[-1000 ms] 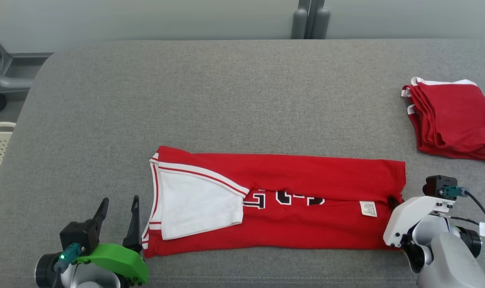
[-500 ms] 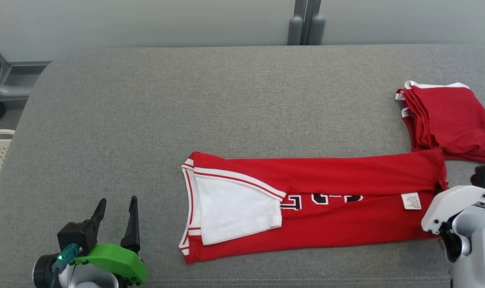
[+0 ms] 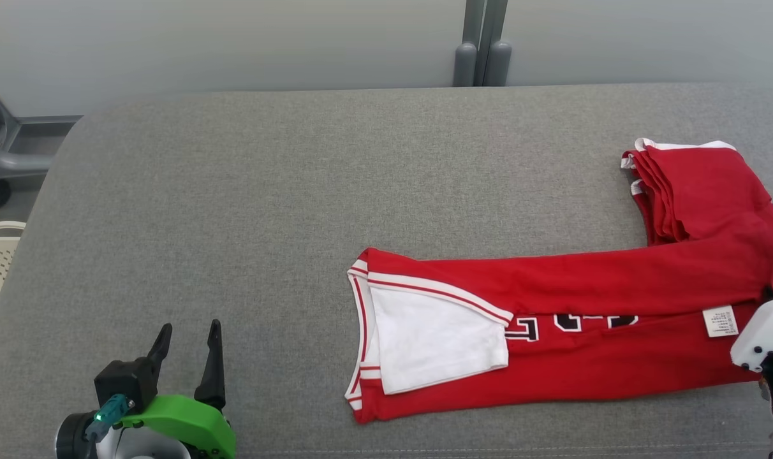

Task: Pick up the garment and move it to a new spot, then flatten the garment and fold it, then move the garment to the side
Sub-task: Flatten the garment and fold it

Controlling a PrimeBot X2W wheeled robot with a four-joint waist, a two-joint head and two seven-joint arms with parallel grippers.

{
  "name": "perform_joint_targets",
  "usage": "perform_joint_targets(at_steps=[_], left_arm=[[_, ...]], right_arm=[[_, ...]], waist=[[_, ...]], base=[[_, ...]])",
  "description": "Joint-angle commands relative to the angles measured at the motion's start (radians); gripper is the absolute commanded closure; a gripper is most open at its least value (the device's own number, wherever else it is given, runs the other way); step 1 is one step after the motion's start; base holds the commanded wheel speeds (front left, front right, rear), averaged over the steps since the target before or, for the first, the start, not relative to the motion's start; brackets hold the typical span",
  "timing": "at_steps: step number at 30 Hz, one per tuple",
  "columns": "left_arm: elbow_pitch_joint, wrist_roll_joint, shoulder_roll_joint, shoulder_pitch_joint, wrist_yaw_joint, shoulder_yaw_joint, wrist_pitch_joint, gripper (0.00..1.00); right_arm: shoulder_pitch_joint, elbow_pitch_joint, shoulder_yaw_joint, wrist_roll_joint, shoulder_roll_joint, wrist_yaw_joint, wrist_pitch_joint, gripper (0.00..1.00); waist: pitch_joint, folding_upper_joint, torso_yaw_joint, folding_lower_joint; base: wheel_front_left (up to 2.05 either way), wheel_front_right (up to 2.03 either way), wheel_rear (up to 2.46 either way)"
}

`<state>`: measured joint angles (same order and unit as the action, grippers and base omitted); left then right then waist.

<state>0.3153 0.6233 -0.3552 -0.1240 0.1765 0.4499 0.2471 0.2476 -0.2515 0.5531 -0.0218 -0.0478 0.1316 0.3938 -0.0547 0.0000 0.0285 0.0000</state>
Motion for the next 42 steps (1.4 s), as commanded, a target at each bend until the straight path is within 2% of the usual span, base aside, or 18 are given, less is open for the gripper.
perform_joint_targets(at_steps=[1, 6, 13, 15, 20, 28, 42], left_arm=[[0.002, 0.003, -0.003, 0.008, 0.002, 0.0, 0.001, 0.0], [0.003, 0.007, -0.001, 0.017, 0.001, 0.008, -0.002, 0.0], [-0.005, 0.011, -0.003, 0.03, 0.007, 0.016, -0.01, 0.0], [-0.007, 0.013, -0.004, 0.03, 0.005, 0.017, -0.009, 0.0], [-0.006, 0.011, -0.004, 0.018, 0.0, 0.023, -0.01, 0.0], [0.001, 0.007, 0.007, -0.008, -0.008, 0.033, -0.01, 0.0], [0.024, 0.005, 0.022, -0.038, -0.015, 0.043, 0.0, 0.0]], right_arm=[[-0.015, 0.013, -0.013, -0.011, -0.005, -0.002, 0.012, 1.0], [-0.045, 0.057, -0.13, -0.107, -0.004, -0.002, 0.077, 1.0], [-0.084, 0.115, -0.379, -0.248, -0.004, -0.001, 0.15, 1.0], [-0.067, 0.102, -0.479, -0.286, -0.004, -0.001, 0.156, 1.0], [-0.015, 0.038, -0.63, -0.369, -0.004, -0.001, 0.139, 1.0], [0.095, -0.116, -0.794, -0.469, -0.004, -0.001, 0.073, 1.0], [0.227, -0.333, -0.977, -0.591, -0.004, -0.001, -0.03, 1.0]], waist=[[0.007, 0.0, 0.0, 0.0], [0.029, 0.0, 0.003, 0.0], [0.05, 0.0, 0.013, 0.0], [0.052, 0.0, 0.021, 0.0], [0.044, 0.0, 0.044, 0.0], [0.014, 0.0, 0.09, 0.0], [-0.022, 0.0, 0.138, 0.0]], base=[[0.0, 0.0, 0.0], [0.0, 0.0, 0.0], [0.0, 0.0, 0.0], [0.0, 0.0, 0.0], [0.0, 0.0, 0.0], [0.0, 0.0, 0.0], [0.0, 0.0, 0.0]])
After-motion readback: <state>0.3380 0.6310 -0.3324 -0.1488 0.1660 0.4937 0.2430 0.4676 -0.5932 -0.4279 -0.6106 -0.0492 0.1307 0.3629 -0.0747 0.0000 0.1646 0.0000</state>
